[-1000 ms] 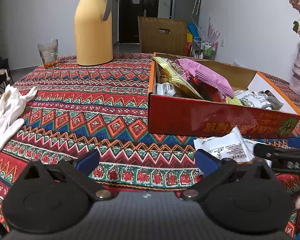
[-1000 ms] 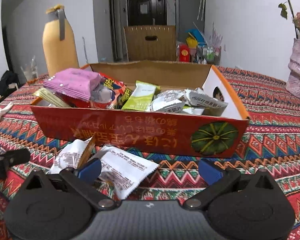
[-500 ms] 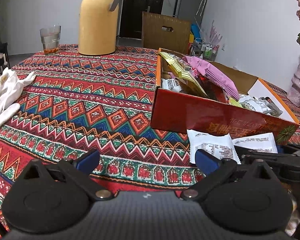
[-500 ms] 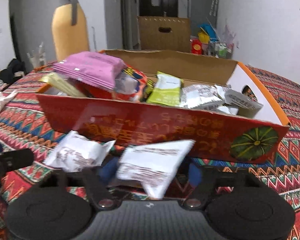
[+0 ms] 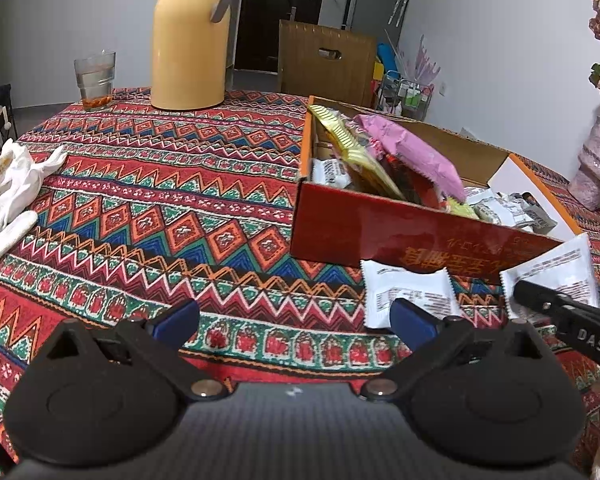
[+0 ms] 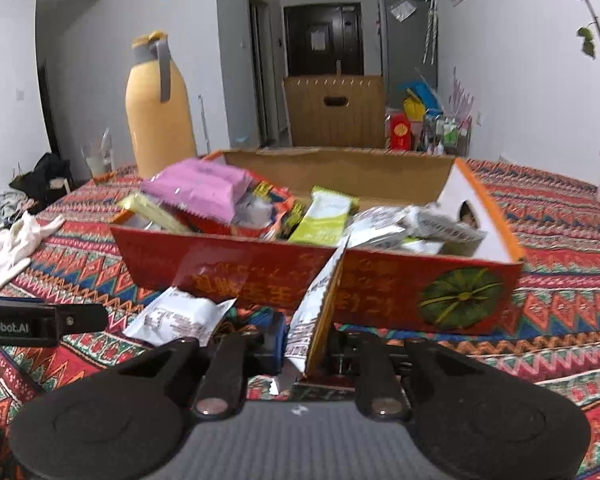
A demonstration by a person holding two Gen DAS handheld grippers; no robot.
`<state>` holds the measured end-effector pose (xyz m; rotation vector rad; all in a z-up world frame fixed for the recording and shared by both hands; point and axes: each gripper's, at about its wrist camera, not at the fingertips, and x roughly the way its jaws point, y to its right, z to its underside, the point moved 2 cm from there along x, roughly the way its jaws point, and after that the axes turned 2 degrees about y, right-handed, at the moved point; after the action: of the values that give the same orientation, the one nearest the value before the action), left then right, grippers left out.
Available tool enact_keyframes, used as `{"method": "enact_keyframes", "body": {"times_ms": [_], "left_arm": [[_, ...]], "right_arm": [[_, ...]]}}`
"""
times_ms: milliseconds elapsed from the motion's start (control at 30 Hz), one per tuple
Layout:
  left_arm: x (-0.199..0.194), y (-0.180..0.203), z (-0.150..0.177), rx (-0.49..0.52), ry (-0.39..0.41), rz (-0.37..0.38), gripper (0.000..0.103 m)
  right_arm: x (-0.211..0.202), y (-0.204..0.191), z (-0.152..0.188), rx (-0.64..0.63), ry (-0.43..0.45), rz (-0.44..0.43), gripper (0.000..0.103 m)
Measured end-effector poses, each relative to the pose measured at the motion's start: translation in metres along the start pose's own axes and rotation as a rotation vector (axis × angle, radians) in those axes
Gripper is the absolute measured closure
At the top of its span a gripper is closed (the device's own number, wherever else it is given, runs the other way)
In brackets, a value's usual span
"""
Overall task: Organize snacks
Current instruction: 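Grasp a white sachet with the right gripper while the left grasps another white sachet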
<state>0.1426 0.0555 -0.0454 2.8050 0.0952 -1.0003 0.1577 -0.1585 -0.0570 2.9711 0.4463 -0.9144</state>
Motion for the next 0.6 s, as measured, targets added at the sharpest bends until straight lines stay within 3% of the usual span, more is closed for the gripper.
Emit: {"method": "enact_keyframes", "body": {"times_ms": [267, 600], "left_arm": [[-0.001, 0.036, -0.014, 0.040, -0.011, 0.026, 0.000], [0.038, 0.075, -0.015, 0.098, -0.101, 0.021, 0.000]], "right_arm": [[-0.020, 0.031, -0.001, 0.011, 0.062, 0.045, 0.087], [-0.017, 0.064, 0.009, 0.111, 0.099, 0.048, 0.087]]}}
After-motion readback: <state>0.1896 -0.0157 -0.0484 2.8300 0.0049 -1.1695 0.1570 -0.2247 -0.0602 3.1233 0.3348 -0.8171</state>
